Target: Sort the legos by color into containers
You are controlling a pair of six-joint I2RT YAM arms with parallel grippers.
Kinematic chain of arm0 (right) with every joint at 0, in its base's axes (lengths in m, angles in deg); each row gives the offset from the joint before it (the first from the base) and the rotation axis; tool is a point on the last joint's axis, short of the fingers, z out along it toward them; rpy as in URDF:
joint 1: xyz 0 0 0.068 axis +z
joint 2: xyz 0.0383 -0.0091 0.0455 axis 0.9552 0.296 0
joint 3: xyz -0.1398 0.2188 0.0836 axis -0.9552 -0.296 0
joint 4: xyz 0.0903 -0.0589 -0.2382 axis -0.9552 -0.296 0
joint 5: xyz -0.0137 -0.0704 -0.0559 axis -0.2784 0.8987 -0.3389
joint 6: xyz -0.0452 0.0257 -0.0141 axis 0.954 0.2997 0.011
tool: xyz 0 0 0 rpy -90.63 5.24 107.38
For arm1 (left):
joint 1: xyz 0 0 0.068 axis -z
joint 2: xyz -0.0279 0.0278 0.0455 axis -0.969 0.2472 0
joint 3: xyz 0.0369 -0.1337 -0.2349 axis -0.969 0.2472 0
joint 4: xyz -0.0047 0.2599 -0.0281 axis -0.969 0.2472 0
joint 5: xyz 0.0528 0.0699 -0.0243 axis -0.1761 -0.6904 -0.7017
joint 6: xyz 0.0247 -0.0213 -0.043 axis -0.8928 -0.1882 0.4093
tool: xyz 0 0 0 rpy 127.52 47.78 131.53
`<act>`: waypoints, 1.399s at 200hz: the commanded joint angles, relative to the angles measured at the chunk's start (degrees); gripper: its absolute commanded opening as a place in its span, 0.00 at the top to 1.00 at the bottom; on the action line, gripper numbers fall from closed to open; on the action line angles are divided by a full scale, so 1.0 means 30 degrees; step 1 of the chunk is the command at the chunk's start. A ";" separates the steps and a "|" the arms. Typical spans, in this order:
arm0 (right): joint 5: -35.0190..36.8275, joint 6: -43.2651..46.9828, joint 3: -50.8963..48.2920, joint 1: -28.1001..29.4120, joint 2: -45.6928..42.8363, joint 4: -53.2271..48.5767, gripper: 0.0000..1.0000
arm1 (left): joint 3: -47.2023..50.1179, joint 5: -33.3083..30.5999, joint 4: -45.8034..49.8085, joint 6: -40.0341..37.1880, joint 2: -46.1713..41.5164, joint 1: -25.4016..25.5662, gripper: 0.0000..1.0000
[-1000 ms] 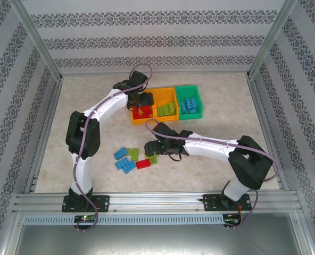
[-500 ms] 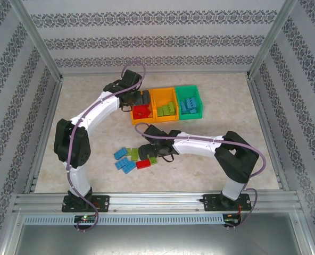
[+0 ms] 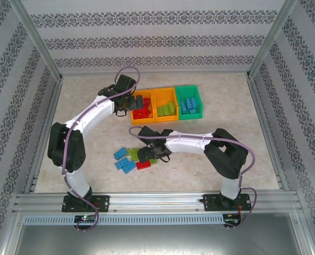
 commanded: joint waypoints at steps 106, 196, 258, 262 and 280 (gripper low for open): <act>0.2321 0.0365 0.0868 -0.0507 -0.0250 -0.1444 0.44 | 0.2380 -0.0792 -0.0603 0.0607 -0.2494 -0.0882 0.01; 0.0038 0.1475 0.2499 -0.6412 -0.2450 0.0660 0.41 | 0.5576 -0.0558 -0.0566 -0.0579 -0.4726 -0.0910 0.01; -0.1212 0.0733 0.6682 -0.8493 0.0971 0.0321 0.40 | 0.8565 0.1053 -0.1200 -0.0003 -0.6048 -0.0845 0.00; -0.1216 0.0719 0.6946 -0.8551 0.1186 0.0276 0.39 | 0.8696 0.1066 -0.1176 0.0060 -0.6123 -0.0837 0.00; -0.0832 0.0856 0.8240 -0.8762 0.2186 -0.0303 0.37 | 0.9252 0.1317 -0.1165 0.0254 -0.6570 -0.0855 0.01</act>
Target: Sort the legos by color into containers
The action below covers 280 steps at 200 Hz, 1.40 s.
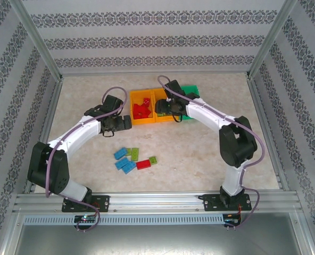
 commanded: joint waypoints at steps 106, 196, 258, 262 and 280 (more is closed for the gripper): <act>-0.0027 -0.0179 0.3394 -0.0961 0.2954 -0.1115 0.19 | 0.2712 -0.0104 0.0803 0.0620 -0.3534 0.0594 0.00; -0.0871 -0.0296 0.2802 -0.0473 0.1807 -0.0176 0.13 | 0.5558 0.1979 0.1392 0.2750 -0.5033 0.2478 0.00; -0.1088 -0.0450 0.2238 -0.0412 0.1246 0.0110 0.12 | 0.7253 0.2861 0.0599 0.0310 -0.6799 0.3064 0.00; -0.1068 -0.0465 0.2231 -0.0412 0.1259 0.0113 0.12 | 0.7319 0.2940 0.0529 0.0300 -0.6779 0.3077 0.00; -0.1063 -0.0585 0.2114 -0.0412 0.1231 0.0109 0.12 | 0.7222 0.2472 0.0636 0.1018 -0.6076 0.3088 0.00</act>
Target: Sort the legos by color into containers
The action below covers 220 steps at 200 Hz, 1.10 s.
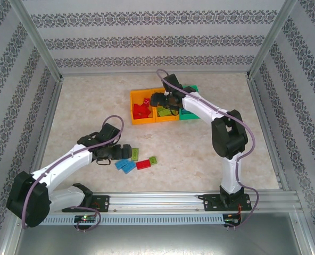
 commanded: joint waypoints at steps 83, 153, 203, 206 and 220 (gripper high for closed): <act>0.0031 -0.0378 -0.1417 0.0149 -0.1490 0.0176 0.12 | 0.0751 -0.0278 -0.1052 0.6428 0.0734 0.0273 0.00; -0.0056 -0.0450 -0.1778 0.0193 -0.1695 0.0388 0.12 | 0.2095 0.0321 -0.4268 1.0784 0.0634 -0.0171 0.00; 0.0032 -0.0493 -0.2136 0.0178 -0.1799 0.0497 0.12 | 0.2512 0.0526 -0.5385 0.9993 0.0646 -0.0785 0.04; 0.0029 -0.0494 -0.2136 0.0178 -0.1798 0.0527 0.12 | 0.2551 0.0537 -0.5435 0.9941 0.0682 -0.0798 0.05; -0.0018 -0.0554 -0.2107 0.0178 -0.1745 0.0532 0.12 | 0.2536 0.0498 -0.5468 0.9663 0.0743 -0.0944 0.09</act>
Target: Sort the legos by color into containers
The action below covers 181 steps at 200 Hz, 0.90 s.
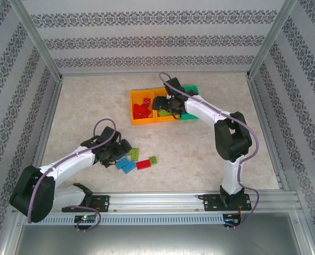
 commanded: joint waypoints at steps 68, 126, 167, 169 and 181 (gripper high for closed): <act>0.0065 -0.0235 -0.0143 0.0178 -0.0654 0.0148 0.12 | 0.0792 0.0666 -0.1882 -0.0688 0.0219 -0.0572 0.19; 0.0141 -0.0262 -0.0088 0.0178 -0.0683 0.0060 0.12 | 0.0616 0.0969 -0.2094 -0.1118 0.1026 -0.0612 0.25; 0.0111 -0.0301 -0.0138 0.0240 -0.0751 0.0067 0.12 | 0.0168 0.0531 -0.1342 -0.1423 0.0509 -0.0603 0.38; 0.0111 -0.0294 -0.0145 0.0238 -0.0766 0.0069 0.12 | 0.0161 0.0493 -0.1329 -0.1410 0.0459 -0.0591 0.39; 0.0114 -0.0293 -0.0147 0.0237 -0.0843 0.0067 0.12 | 0.0130 0.0290 -0.1124 -0.1380 0.0072 -0.0588 0.40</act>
